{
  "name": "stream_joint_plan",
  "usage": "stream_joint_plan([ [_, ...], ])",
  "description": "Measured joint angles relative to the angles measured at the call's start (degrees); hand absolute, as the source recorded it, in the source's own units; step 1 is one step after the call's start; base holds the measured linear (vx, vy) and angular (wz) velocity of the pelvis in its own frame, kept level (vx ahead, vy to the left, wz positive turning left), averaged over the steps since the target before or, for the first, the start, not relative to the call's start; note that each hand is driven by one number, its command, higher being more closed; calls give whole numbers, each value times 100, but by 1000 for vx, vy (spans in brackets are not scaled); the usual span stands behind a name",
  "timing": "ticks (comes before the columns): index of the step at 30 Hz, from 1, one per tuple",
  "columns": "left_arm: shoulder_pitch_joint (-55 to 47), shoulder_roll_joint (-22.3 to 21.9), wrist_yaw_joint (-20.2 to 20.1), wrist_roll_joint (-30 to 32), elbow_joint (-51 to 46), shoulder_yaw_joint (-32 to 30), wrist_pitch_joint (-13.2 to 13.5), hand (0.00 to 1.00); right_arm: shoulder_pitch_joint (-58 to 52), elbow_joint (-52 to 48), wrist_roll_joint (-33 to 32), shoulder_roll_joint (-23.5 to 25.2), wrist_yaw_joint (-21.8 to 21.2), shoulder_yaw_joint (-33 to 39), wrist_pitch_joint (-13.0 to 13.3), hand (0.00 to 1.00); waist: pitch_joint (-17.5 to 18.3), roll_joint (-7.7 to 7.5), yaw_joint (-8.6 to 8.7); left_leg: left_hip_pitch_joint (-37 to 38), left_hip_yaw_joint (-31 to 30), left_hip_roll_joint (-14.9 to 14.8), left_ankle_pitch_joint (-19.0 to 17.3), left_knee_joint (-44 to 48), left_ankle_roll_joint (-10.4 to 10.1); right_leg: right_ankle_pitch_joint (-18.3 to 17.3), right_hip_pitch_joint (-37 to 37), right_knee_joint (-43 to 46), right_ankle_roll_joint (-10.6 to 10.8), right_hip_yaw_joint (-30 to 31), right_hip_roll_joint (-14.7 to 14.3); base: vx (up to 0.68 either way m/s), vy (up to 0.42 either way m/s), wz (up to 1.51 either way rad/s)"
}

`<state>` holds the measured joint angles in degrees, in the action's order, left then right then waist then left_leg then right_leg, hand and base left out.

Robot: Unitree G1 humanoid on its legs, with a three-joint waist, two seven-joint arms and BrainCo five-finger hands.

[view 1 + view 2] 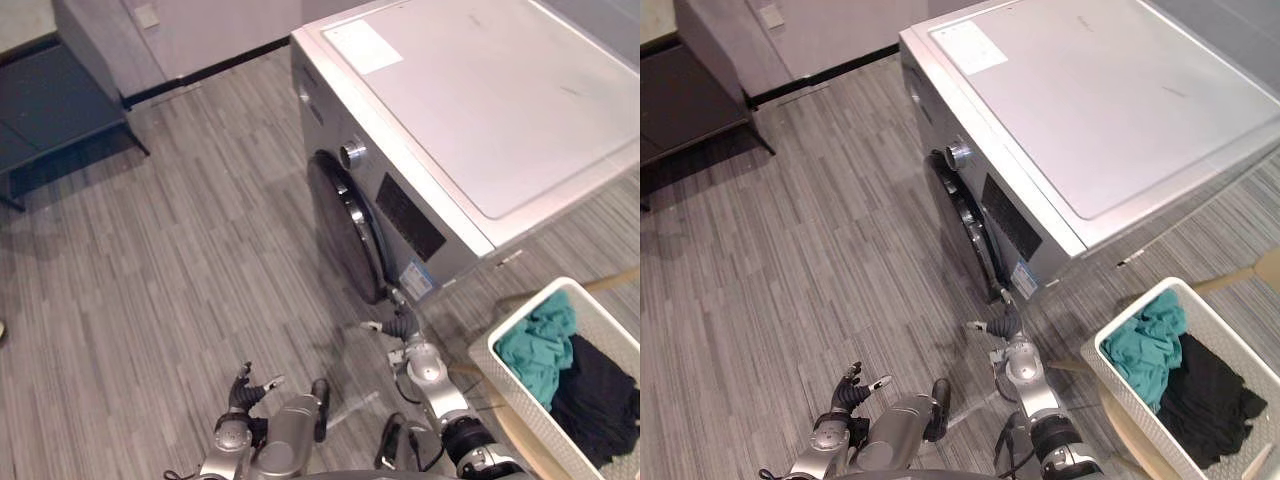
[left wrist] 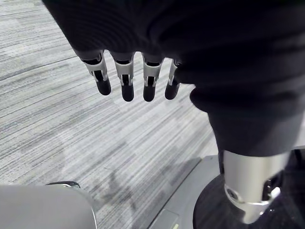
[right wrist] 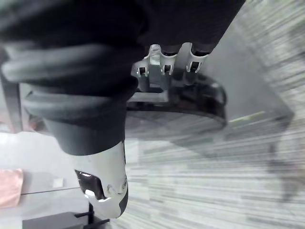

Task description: Pick up the laundry basket with both hands and put the clothes into the washing machine.

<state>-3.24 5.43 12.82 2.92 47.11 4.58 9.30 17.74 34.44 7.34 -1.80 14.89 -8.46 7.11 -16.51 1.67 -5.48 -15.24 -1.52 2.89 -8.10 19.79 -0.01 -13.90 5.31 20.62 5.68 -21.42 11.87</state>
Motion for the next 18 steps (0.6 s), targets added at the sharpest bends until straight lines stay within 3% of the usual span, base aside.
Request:
stream_joint_plan([
  [4,44,-68,0,-3,-183,29,6,0,787,49,-34,-207,169,130,21,0,-264,233,-64,-62,-41,4,79,-104,9,53,-4,-85,-43,-113,-4,25,-37,17],
  [6,207,-61,3,-5,-243,157,8,0,1311,241,-198,-349,288,251,23,0,-510,343,-188,-134,-96,11,246,-168,-66,103,23,-86,-118,-233,-1,-26,-50,27],
  [14,450,-88,119,-123,-435,232,14,0,2389,508,-965,-331,674,340,-18,0,-740,408,-442,-447,-356,5,659,-327,-219,128,208,-85,-162,-483,-72,-56,-82,24],
  [18,560,-93,229,-131,-443,278,14,0,2684,508,-1690,44,729,68,18,0,-750,429,-532,-523,-815,-43,802,-500,-326,63,207,-91,-273,-816,-222,-115,-111,35],
])
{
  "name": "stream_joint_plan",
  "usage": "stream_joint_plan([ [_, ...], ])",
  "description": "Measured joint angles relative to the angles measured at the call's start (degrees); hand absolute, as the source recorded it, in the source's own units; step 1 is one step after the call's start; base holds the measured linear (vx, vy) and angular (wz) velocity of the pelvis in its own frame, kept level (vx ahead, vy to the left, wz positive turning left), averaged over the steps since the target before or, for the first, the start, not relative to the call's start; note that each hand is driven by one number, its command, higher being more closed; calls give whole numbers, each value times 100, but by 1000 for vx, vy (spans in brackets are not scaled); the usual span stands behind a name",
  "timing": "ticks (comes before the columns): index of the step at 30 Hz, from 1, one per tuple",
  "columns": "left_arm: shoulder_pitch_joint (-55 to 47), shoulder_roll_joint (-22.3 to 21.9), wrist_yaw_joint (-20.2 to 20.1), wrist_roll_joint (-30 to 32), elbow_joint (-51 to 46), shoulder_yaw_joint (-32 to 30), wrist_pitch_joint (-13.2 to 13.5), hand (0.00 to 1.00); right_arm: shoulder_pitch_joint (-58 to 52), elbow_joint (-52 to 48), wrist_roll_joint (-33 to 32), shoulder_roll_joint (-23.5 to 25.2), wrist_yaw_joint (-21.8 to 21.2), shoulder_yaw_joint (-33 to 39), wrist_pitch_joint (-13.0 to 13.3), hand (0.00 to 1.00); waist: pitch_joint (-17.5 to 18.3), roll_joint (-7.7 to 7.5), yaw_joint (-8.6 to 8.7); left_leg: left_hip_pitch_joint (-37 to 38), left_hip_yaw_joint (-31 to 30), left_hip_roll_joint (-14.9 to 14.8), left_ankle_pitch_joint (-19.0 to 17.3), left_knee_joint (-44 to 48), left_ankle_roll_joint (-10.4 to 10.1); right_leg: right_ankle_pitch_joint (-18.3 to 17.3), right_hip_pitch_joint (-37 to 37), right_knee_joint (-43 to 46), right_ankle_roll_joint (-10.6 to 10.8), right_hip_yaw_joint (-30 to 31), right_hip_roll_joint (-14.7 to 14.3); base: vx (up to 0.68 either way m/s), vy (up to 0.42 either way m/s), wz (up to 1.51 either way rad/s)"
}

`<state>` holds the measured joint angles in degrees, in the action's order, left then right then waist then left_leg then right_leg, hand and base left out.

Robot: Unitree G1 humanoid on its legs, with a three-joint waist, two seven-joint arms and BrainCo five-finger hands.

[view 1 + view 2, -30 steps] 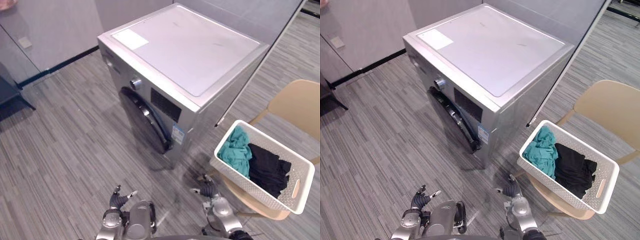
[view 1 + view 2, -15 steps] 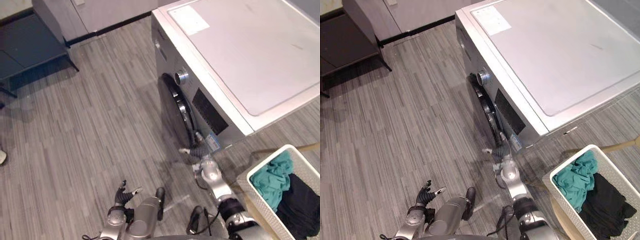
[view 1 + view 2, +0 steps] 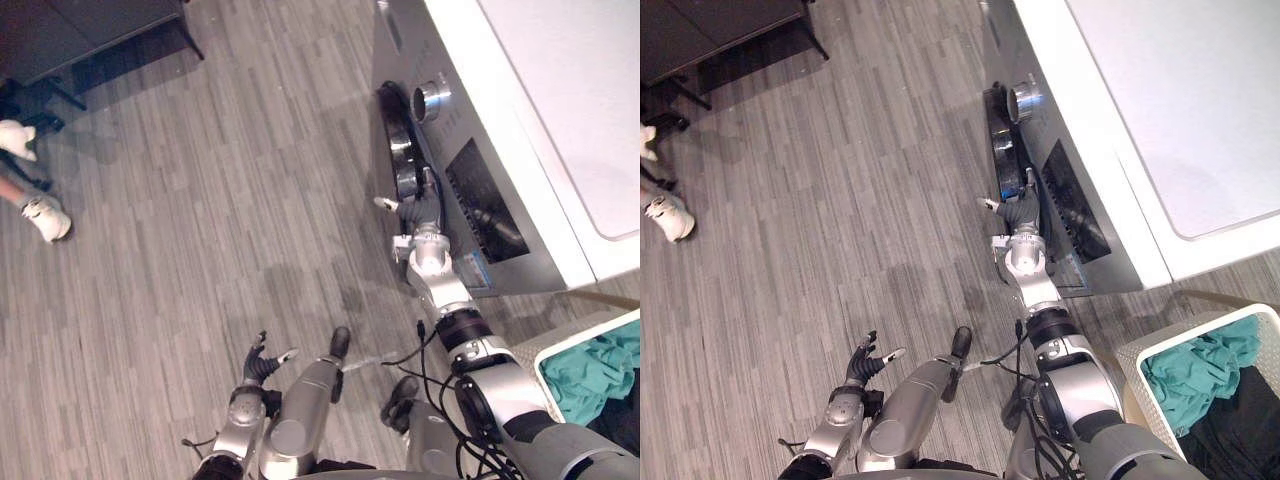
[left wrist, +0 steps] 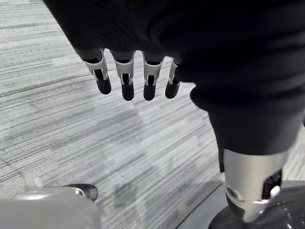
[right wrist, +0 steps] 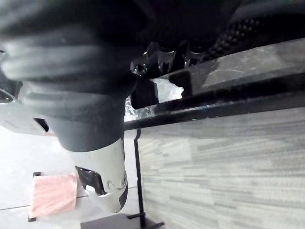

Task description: Pick up the laundry basket with both hands and put the clothes into the washing machine.

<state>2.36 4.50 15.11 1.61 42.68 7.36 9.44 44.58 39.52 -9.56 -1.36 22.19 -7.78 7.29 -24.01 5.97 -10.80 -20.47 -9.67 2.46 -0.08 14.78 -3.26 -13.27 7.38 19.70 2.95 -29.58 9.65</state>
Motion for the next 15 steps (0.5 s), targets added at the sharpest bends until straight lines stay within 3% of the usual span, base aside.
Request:
stream_joint_plan([
  [3,47,1,7,-2,-44,193,0,0,242,72,-346,164,62,-19,4,0,-37,79,-248,-69,-312,-23,49,-60,-78,-105,-5,48,-93,-263,-82,-119,-108,46],
  [6,68,22,10,4,-216,354,0,0,654,30,-501,486,14,-64,131,0,-76,165,-499,-140,-789,76,52,-187,-160,-431,-5,405,-161,-805,29,-112,-137,92],
  [8,123,7,2,13,-351,373,-2,0,1128,-272,-560,848,-340,-628,187,0,-91,196,-764,-195,-847,98,69,-220,-186,-678,1,697,-204,-1091,145,-75,-148,76],
  [10,122,-1,-4,24,-557,369,5,0,1435,-734,-557,943,-513,-1119,308,0,-91,205,-904,-257,-843,98,174,-208,-207,-818,-36,851,-221,-1304,206,-24,-149,71],
  [12,107,-17,-5,28,-674,355,17,0,1597,-1201,-554,966,-607,-1389,479,0,-91,204,-907,-334,-816,93,272,-177,-221,-869,-46,983,-226,-1437,240,2,-112,61],
  [15,149,-100,-1,26,-687,320,18,0,1580,-1420,-553,965,-569,-1409,522,0,-113,167,-864,-383,-691,51,275,-144,-222,-868,37,1011,-225,-1354,251,4,-54,-13],
])
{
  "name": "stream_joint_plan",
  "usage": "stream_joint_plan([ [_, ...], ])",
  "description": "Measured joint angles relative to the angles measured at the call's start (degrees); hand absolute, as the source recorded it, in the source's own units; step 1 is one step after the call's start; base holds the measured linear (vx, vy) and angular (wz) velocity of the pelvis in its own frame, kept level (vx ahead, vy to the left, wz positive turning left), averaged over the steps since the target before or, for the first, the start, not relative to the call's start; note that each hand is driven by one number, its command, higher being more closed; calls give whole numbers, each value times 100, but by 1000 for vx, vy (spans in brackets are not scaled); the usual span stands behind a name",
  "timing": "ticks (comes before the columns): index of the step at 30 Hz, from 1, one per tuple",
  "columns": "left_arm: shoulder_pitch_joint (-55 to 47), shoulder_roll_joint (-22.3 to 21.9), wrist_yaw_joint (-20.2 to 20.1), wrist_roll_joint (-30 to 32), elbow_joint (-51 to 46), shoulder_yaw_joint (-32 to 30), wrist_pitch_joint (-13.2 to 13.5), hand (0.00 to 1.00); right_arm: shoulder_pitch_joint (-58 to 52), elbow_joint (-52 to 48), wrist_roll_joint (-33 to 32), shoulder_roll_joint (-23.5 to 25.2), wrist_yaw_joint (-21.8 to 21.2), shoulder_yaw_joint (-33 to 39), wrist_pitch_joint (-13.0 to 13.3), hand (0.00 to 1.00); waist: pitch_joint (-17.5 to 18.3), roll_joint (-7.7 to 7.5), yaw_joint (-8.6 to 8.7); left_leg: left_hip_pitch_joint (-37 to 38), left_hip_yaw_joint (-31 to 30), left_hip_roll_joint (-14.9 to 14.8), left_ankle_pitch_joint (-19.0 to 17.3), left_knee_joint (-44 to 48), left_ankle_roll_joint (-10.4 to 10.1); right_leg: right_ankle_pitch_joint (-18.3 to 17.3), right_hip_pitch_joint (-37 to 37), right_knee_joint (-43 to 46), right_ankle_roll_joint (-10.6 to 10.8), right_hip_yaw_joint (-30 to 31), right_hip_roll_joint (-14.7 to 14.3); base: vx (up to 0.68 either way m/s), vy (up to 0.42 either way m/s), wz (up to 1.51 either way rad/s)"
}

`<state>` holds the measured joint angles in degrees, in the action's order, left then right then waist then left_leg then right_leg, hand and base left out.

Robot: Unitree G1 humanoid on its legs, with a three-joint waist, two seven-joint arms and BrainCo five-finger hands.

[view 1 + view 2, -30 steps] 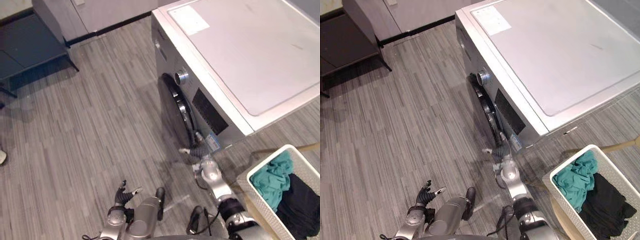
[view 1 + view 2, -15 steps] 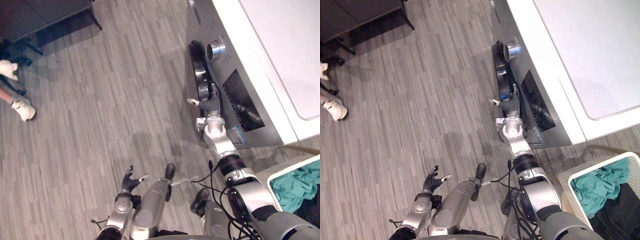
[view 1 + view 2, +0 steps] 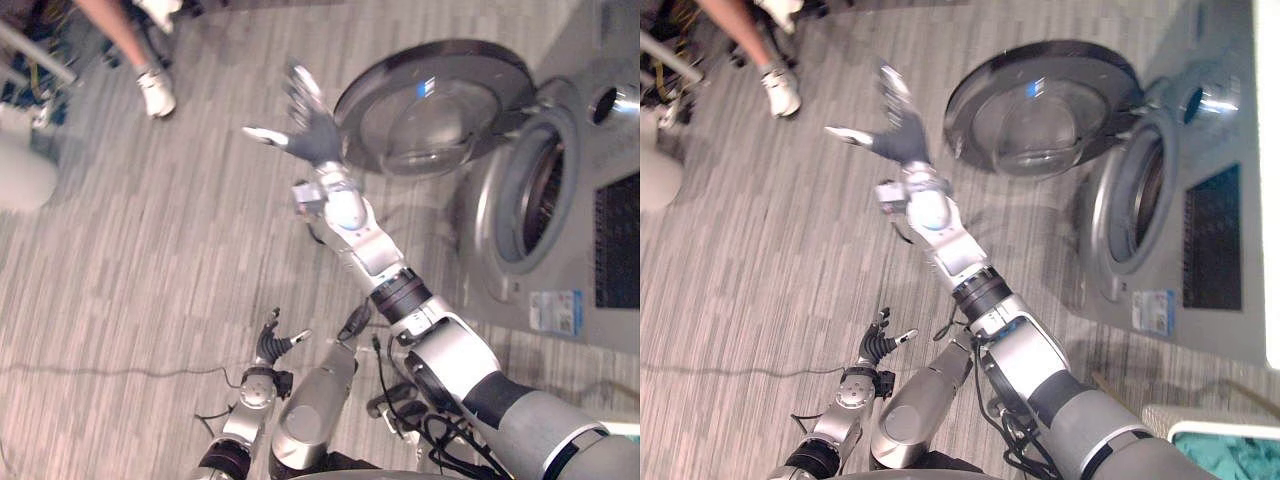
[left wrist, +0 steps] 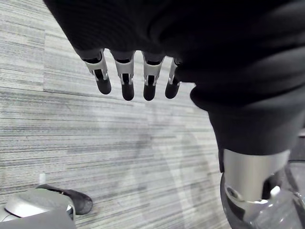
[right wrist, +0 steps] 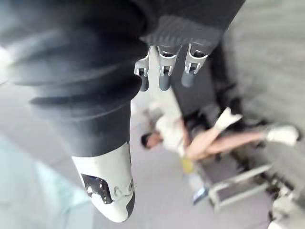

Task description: Pick up the laundry basket with both hands and put the clothes into the washing machine.

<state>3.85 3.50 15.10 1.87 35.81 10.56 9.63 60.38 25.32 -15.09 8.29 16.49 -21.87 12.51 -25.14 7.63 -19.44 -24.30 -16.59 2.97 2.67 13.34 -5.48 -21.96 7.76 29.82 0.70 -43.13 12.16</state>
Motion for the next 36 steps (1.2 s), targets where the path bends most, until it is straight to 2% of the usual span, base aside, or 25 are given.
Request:
stream_joint_plan([
  [4,297,12,32,-12,-188,4,4,0,-519,-545,7,-73,-19,-232,22,0,-155,-272,231,-10,384,-213,-1,74,2,123,155,-158,-76,439,-159,-50,-10,-61],
  [6,740,19,88,-17,-201,30,0,0,-1154,-679,140,-245,-105,-763,51,0,-232,-430,446,-15,666,-479,-2,77,4,364,287,-415,-156,829,-421,-87,-5,-92],
  [7,868,21,125,-13,-204,55,-7,0,-1384,-680,220,-359,-185,-913,42,0,-234,-447,510,-26,726,-530,-2,72,4,418,330,-455,-167,914,-471,-103,7,-84],
  [9,1400,51,175,53,-217,115,-15,0,-2265,-723,591,-879,-471,-1368,-49,0,-235,-461,703,-88,950,-684,-1,58,5,575,524,-528,-198,1228,-605,-112,24,-72],
  [10,1544,72,187,85,-214,119,-18,0,-2471,-749,673,-982,-539,-1400,-66,0,-241,-471,777,-107,984,-708,-1,53,7,594,587,-523,-198,1292,-618,-116,29,-67],
  [11,1854,165,261,114,-192,101,-27,0,-2859,-847,795,-1158,-655,-1398,-73,0,-281,-542,912,-119,1105,-752,2,40,10,611,719,-480,-219,1453,-624,-97,21,-51],
  [12,1992,240,284,121,-154,84,-27,0,-3023,-919,816,-1235,-688,-1395,-76,0,-297,-576,942,-126,1185,-787,5,37,14,630,783,-452,-238,1526,-638,-152,13,-73],
  [15,2726,705,512,235,279,-33,-37,0,-3707,-1341,953,-1625,-955,-1149,-57,0,-302,-812,1166,-145,1445,-910,112,-150,47,741,1115,-406,-263,1872,-721,-133,-16,-64],
  [16,3080,975,519,265,619,-201,-47,0,-3874,-1431,973,-1781,-1065,-930,-38,0,-330,-893,1254,-167,1554,-959,125,-150,44,823,1207,-411,-292,1995,-786,-116,-20,-60],
  [18,3709,1539,622,274,1268,-416,-104,0,-4314,-1762,932,-1982,-1247,-482,15,0,-320,-1037,1327,-271,1698,-1014,157,-155,36,875,1418,-383,-254,2160,-832,-108,-6,-50],
  [19,4039,2091,696,275,1564,-548,-163,0,-4600,-1899,900,-2155,-1319,-130,86,0,-314,-1139,1569,-349,1718,-1002,230,-236,63,887,1568,-341,-247,2194,-813,-74,-6,-19],
  [21,4276,2629,785,275,1792,-723,-197,0,-4805,-1902,890,-2359,-1345,246,109,0,-323,-1287,1707,-412,1844,-1024,258,-278,89,956,1739,-329,-262,2327,-825,-52,5,-29],
  [23,4500,3032,786,266,2126,-859,-243,0,-4917,-1912,877,-2515,-1385,519,174,0,-319,-1326,1869,-532,1908,-1026,283,-278,123,1028,1893,-341,-236,2403,-830,-32,29,-30],
  [26,4544,3289,774,224,2165,-900,-282,0,-5086,-2032,876,-2527,-1398,644,280,0,-321,-1383,1922,-631,1968,-1018,295,-289,140,1073,2038,-347,-204,2493,-827,1,23,-17],
  [29,4455,3145,731,229,2158,-901,-294,0,-5135,-2071,900,-2412,-1403,614,332,0,-318,-1410,1962,-726,1852,-1002,322,-290,166,1079,2075,-368,-209,2407,-815,21,-1,14],
  [32,4484,3188,737,229,2151,-1368,-388,0,-5184,-2291,900,-2331,-1399,638,422,0,-319,-1479,2009,-854,1813,-995,341,-289,160,1090,2186,-372,-229,2367,-817,-6,-2,5],
  [36,4480,3261,743,234,2027,-1723,-453,0,-5464,-2490,915,-2205,-1389,658,472,0,-319,-1479,2011,-873,1793,-996,345,-283,166,1099,2170,-371,-243,2341,-793,14,-5,4],
])
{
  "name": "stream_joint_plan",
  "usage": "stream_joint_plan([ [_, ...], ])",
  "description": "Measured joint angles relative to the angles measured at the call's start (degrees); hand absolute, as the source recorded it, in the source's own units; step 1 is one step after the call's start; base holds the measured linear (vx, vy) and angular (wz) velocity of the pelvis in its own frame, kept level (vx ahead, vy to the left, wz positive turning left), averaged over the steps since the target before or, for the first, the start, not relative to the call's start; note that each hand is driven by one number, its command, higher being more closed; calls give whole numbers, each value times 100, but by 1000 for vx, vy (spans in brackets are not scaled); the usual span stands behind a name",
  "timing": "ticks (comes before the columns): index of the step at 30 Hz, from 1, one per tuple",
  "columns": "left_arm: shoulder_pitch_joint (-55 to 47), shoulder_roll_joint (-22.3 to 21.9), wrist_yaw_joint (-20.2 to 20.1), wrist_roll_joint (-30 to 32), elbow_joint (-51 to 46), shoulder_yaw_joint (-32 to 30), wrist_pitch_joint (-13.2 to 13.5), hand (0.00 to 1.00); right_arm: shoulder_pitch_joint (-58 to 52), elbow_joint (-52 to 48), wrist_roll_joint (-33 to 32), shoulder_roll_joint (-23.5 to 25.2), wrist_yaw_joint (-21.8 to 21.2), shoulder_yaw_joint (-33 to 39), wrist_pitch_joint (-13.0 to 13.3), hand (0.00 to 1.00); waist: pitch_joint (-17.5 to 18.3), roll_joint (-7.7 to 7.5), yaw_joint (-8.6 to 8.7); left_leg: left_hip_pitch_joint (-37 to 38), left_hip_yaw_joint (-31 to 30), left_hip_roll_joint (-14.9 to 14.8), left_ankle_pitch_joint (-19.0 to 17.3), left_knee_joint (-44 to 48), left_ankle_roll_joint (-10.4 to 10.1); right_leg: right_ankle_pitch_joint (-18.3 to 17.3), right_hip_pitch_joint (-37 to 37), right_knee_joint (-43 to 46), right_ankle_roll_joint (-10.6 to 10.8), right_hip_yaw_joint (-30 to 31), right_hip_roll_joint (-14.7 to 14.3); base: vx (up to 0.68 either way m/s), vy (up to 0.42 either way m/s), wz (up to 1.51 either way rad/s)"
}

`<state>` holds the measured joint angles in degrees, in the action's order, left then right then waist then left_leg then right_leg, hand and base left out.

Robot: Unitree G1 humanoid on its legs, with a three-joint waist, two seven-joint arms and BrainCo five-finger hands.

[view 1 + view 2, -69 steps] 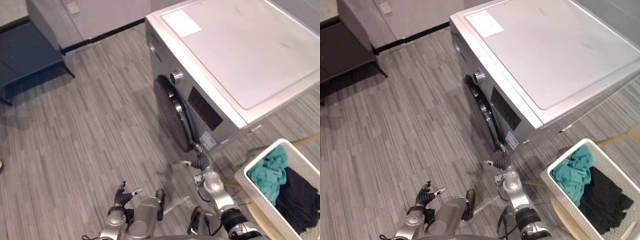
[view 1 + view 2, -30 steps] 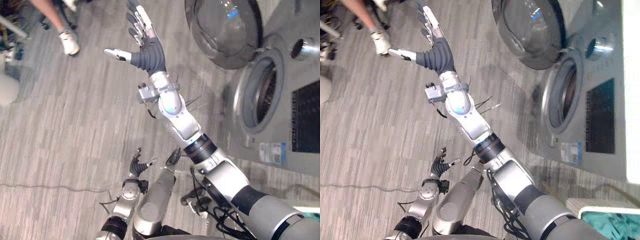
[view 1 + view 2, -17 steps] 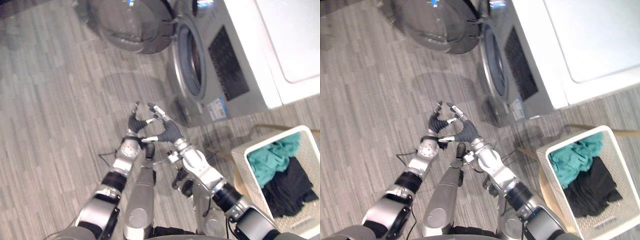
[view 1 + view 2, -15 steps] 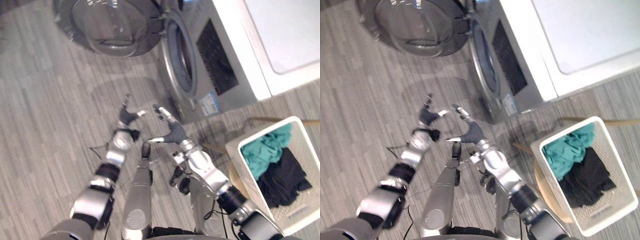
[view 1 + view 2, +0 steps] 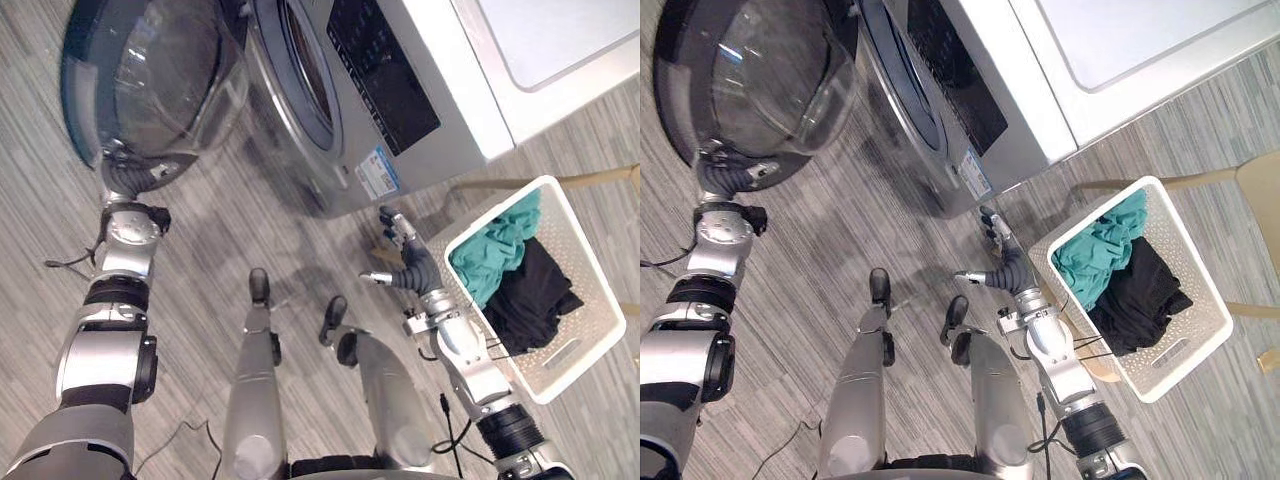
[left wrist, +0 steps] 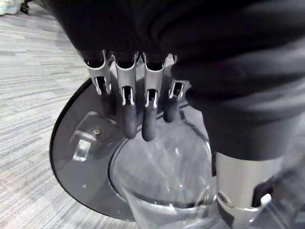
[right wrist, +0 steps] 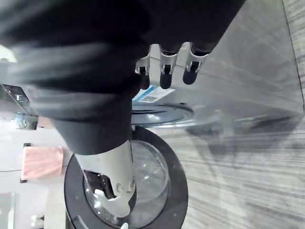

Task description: Pick up the laundry basket with both hands and put the clothes into the washing machine.

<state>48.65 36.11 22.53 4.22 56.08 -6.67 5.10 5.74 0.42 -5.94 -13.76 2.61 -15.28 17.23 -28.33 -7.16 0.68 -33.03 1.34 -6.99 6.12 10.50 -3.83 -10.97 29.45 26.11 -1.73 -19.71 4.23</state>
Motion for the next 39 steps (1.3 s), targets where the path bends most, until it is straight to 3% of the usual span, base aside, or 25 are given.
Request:
stream_joint_plan([
  [6,-463,-146,24,-2,-667,-50,13,0,-27,1,77,380,132,147,0,0,-2,3,-8,121,-16,21,0,21,1,-7,-115,36,1,-12,33,6,-5,2],
  [10,-1683,-1084,122,-4,-1717,-10,85,0,-53,-5,313,592,489,489,1,0,-7,12,-20,577,46,151,-30,-64,26,-185,-423,168,67,86,187,-20,3,2],
  [11,-2294,-1538,129,-4,-2132,67,162,0,-106,-39,478,673,620,641,-2,0,-10,41,-24,702,93,175,-63,-67,51,-217,-523,164,95,149,204,-37,22,-15],
  [15,-3622,-2390,-2,-3,-2343,526,192,0,-391,-316,830,684,790,974,-29,0,16,95,-145,1132,514,132,-225,-69,111,-119,-764,-5,165,550,143,-16,35,-43],
  [19,-4429,-2713,-230,-4,-2016,645,195,0,-528,-316,1018,667,879,1144,-130,0,318,319,-158,1509,1167,-80,-536,60,190,259,-1058,-539,262,1089,-92,21,72,-95],
  [20,-4622,-2773,-300,-3,-1872,642,203,0,-552,-304,1108,655,905,1156,-202,0,422,426,-145,1646,1453,-182,-685,182,251,232,-1169,-687,258,1010,-31,22,69,-123],
  [21,-4748,-2818,-368,-4,-1765,632,213,0,-589,-256,1147,662,922,1196,-235,0,495,492,-143,1848,1791,-251,-845,272,277,157,-1346,-719,127,254,285,16,79,-126],
  [24,-5005,-2814,-498,-2,-1405,577,248,0,-594,105,1301,661,991,1213,-323,0,683,589,-154,2305,2550,-669,-1384,719,140,169,-1893,-711,-17,-1357,815,29,84,-143],
  [25,-5034,-2812,-514,-2,-1255,559,254,0,-613,143,1344,658,993,1218,-366,0,754,599,-158,2366,2666,-754,-1471,801,79,187,-1963,-721,-39,-1568,853,87,56,-154],
  [26,-5095,-2809,-566,-3,-976,420,253,0,-657,177,1398,662,996,1215,-417,0,866,595,-158,2535,2956,-903,-1617,935,-18,274,-2038,-773,73,-1672,825,92,16,-123],
  [29,-5186,-2891,-655,12,-444,228,195,0,-836,363,1582,639,996,1189,-457,0,1022,631,-120,2904,3491,-1317,-1772,1251,-165,354,-2019,-829,235,-1129,499,131,-73,-123],
  [30,-5203,-2919,-696,4,-435,157,194,0,-876,400,1622,634,992,1176,-471,0,1029,635,-124,2919,3510,-1396,-1771,1418,-164,340,-2024,-831,222,-1028,452,198,-151,-117],
  [31,-5226,-2957,-750,-1,-422,2,191,0,-909,547,1724,553,988,1064,-507,0,1060,708,-145,2908,3420,-1725,-1765,2022,-157,315,-2112,-832,181,-820,260,169,-141,-102],
  [33,-5257,-3000,-762,-3,-372,-21,192,0,-911,631,1849,430,985,950,-550,0,1090,850,-124,2729,2993,-1994,-1639,2752,18,296,-2251,-838,141,-664,86,158,-117,-84],
  [34,-5247,-3020,-763,-3,-373,-14,229,0,-890,689,1904,350,994,857,-592,0,1115,888,-127,2294,2258,-1985,-1396,3533,107,309,-2434,-984,106,-484,74,158,-54,-56],
  [37,-5235,-3027,-775,-5,-377,27,310,0,-772,864,2029,217,1003,858,-645,0,1106,869,-144,1955,1592,-1543,-1649,3660,-6,321,-2559,-1123,120,-303,181,130,21,-37],
  [39,-5252,-3030,-815,-6,-360,62,297,0,-601,1109,2254,129,1001,828,-656,0,1111,880,-193,1791,1122,-1019,-1731,2658,-84,401,-2637,-1280,247,-157,228,133,120,-32],
])
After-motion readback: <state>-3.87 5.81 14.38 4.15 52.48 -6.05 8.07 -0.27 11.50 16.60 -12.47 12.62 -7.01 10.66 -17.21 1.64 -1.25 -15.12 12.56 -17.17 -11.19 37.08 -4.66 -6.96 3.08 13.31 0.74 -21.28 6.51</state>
